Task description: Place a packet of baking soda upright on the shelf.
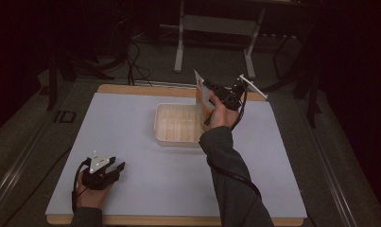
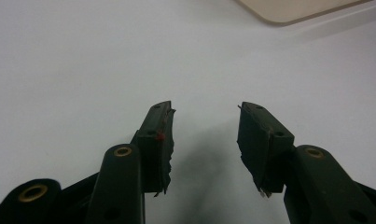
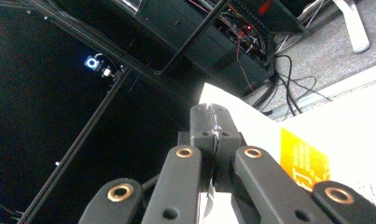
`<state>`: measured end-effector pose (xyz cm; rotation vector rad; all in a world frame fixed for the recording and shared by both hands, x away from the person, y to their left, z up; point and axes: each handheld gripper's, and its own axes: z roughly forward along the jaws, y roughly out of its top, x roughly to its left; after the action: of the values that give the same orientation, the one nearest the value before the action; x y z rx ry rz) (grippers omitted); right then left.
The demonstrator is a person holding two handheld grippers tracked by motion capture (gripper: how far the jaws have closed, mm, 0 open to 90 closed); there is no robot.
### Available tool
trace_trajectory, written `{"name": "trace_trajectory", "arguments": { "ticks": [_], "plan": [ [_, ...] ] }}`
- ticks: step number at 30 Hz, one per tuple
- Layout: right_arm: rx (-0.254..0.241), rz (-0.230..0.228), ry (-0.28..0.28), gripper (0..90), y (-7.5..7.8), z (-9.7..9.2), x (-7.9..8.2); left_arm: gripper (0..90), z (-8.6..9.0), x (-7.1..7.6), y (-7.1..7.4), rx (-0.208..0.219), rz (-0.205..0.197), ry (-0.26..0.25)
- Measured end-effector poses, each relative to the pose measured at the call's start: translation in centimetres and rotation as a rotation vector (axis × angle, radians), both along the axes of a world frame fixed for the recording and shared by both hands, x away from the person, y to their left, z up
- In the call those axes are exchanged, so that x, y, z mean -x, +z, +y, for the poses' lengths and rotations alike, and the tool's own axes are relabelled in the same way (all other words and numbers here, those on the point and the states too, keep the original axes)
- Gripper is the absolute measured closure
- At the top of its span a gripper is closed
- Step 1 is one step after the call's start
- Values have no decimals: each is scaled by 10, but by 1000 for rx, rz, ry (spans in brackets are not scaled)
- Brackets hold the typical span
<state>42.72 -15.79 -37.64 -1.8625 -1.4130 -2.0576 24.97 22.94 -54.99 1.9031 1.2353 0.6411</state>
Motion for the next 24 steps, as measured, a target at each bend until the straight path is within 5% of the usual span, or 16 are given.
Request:
{"name": "trace_trajectory", "arguments": {
  "ticks": [7,24],
  "plan": [
    [32,-9,-3,900,-5,-4,2,547,0,0,0,-1,-1,0],
    [209,-29,2,900,-8,-9,4,547,-1,0,0,-3,-6,4]
  ]
}}
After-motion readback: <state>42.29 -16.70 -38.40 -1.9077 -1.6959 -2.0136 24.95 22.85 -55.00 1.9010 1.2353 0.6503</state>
